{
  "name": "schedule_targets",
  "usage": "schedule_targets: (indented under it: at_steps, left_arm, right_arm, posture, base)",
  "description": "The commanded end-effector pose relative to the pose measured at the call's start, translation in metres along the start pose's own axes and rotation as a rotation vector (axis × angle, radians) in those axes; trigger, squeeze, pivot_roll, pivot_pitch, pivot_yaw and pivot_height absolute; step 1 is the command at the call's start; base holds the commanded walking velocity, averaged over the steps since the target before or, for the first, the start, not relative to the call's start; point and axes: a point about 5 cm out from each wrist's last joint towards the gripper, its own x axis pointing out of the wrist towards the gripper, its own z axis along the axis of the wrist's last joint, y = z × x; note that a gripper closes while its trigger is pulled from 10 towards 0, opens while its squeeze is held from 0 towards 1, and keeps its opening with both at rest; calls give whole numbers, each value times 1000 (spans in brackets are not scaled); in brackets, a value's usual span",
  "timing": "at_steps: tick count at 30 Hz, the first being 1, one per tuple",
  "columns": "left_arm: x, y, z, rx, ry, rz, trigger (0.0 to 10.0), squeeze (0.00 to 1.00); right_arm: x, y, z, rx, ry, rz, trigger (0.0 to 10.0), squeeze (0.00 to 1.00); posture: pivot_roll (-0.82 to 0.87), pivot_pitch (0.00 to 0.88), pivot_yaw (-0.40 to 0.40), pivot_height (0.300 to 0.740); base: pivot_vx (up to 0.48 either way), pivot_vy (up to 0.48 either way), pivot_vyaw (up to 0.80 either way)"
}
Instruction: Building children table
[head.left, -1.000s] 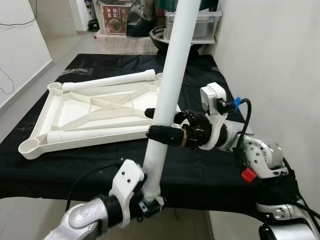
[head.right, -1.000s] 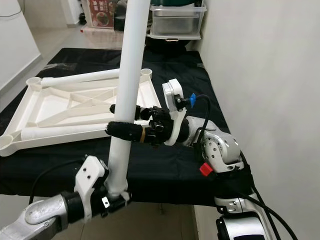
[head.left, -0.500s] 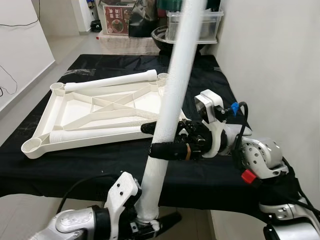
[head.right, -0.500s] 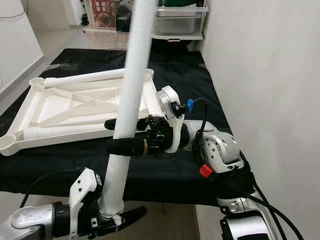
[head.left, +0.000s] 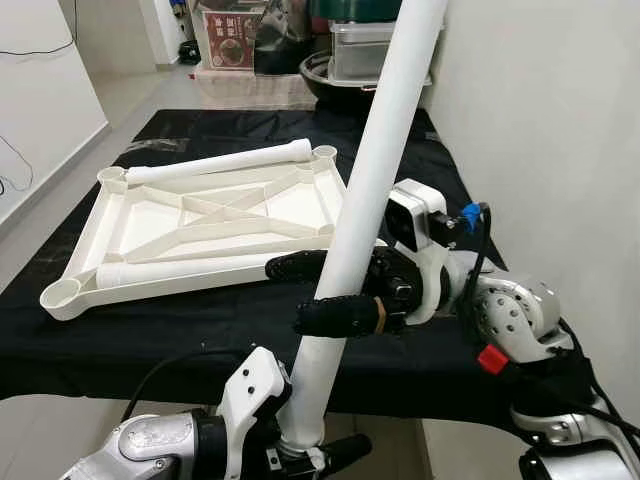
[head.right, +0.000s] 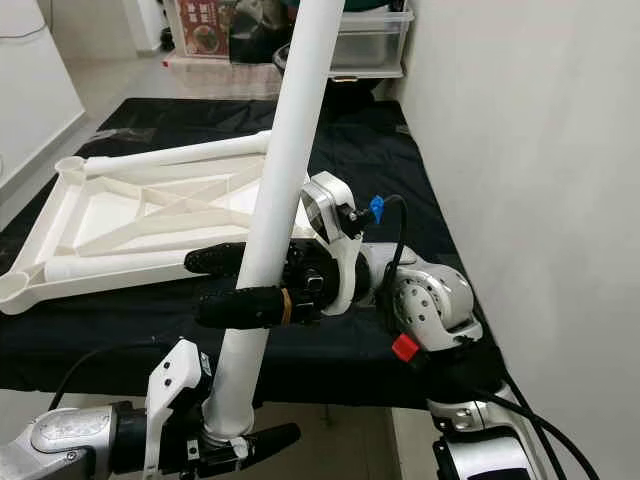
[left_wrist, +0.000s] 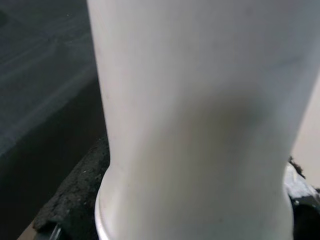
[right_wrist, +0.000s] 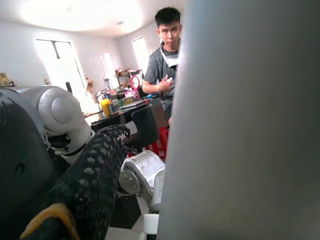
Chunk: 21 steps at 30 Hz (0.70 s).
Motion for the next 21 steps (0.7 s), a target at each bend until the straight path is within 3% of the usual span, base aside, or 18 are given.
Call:
schedule_targets:
  at_steps: [1, 8, 10, 11, 13, 14, 21]
  left_arm:
    - [2, 2, -1, 9, 12, -12, 10000, 0]
    - [3, 0, -1, 1, 4, -22, 10000, 0]
    - [3, -1, -2, -15, -3, -22, 10000, 0]
    - [3, -2, -2, -21, -5, -22, 10000, 0]
    - [3, -2, -2, -23, -6, -23, 10000, 0]
    - [3, -3, -3, -25, -6, -24, 10000, 0]
    - [4, -5, -5, -54, -15, -33, 10000, 0]
  right_arm:
    - [12, 3, -4, 10, 15, 46, 10000, 0]
    - [15, 4, -6, 14, 19, 47, 10000, 0]
    - [15, 5, -8, 21, 27, 49, 5608, 0]
    - [15, 6, -8, 22, 30, 48, 1373, 0]
    - [15, 6, -8, 22, 32, 47, 1373, 0]
    - [15, 6, -9, 22, 35, 47, 0, 0]
    - [14, 7, -10, 18, 51, 36, 0, 0]
  posture:
    - [90, 88, 28, 740]
    - [91, 89, 27, 740]
    - [91, 90, 27, 740]
    - [91, 90, 27, 740]
    - [91, 90, 27, 740]
    - [89, 91, 29, 740]
    - [87, 90, 29, 740]
  base:
    - [0, 0, 0]
    - [0, 0, 0]
    - [0, 0, 0]
    - [0, 0, 0]
    - [0, 0, 0]
    - [0, 0, 0]
    - [0, 0, 0]
